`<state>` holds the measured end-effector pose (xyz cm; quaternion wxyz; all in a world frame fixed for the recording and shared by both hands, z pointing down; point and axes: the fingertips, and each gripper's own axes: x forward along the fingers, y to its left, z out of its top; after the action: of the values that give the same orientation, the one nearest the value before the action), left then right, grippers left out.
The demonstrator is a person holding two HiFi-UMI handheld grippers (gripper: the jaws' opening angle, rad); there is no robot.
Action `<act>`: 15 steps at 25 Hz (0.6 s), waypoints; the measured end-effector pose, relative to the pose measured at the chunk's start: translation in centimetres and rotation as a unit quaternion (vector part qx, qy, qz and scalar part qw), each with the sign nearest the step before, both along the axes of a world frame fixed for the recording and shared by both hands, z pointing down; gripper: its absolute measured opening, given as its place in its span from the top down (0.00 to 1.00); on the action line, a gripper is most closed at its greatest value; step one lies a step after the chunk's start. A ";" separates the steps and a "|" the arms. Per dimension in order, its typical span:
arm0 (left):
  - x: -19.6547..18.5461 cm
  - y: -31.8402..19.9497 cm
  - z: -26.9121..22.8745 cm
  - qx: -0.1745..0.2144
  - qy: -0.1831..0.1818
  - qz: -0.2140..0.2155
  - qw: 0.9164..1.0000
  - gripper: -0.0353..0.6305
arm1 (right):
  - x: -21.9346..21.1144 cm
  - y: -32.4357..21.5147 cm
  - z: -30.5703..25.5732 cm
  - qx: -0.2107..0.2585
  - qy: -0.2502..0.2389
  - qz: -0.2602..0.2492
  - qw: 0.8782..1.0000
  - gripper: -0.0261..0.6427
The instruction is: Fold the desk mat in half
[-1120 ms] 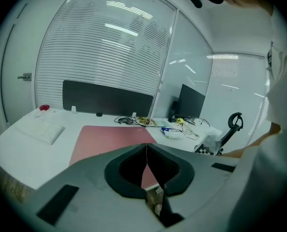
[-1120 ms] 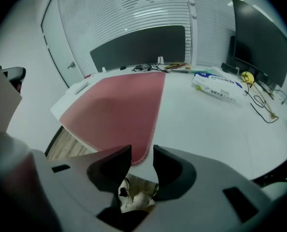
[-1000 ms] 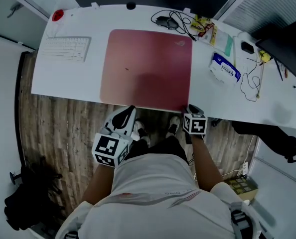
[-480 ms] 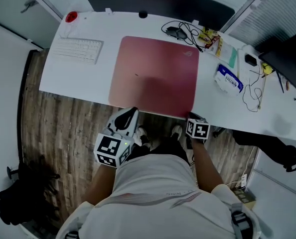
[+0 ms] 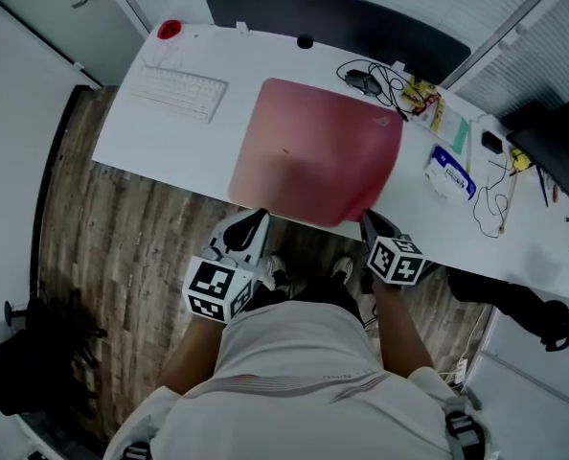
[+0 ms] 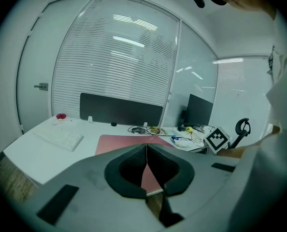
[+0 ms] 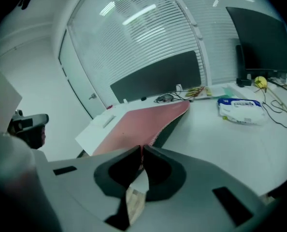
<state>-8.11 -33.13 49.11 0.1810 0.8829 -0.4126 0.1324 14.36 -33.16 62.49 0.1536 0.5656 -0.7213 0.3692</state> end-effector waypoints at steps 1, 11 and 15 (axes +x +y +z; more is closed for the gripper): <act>-0.4 0.1 -0.1 0.002 0.000 -0.005 1.000 0.92 | -1.0 -0.6 -0.6 0.009 -0.008 -0.011 1.000 0.85; -8.6 2.2 0.2 0.000 -0.003 -0.102 0.995 0.92 | -13.4 -5.8 -2.1 0.044 -0.027 -0.153 0.987 0.85; -12.3 3.6 0.8 -0.007 -0.002 -0.146 0.989 0.92 | -17.8 -7.0 -1.3 0.048 -0.020 -0.189 0.981 0.85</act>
<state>-20.44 -29.55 49.94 0.2038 0.8116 -0.5365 0.1090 -3.47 -40.20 61.17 0.1793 0.4185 -0.8347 0.3099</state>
